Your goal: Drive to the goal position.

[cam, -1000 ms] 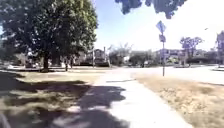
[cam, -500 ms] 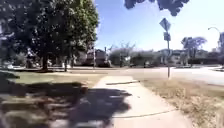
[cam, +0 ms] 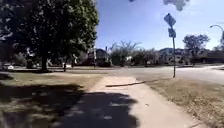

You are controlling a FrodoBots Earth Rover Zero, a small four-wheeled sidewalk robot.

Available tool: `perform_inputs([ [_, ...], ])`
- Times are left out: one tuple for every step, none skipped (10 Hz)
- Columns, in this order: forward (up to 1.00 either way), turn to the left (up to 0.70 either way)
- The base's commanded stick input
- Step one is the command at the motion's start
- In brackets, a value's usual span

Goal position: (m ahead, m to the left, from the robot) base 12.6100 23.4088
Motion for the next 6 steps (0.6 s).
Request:
perform_inputs([
  [0.85,0.00],
  [0.85,0.00],
  [0.85,-0.25],
  [0.85,-0.33],
  [0.85,-0.34],
  [0.85,-0.34],
])
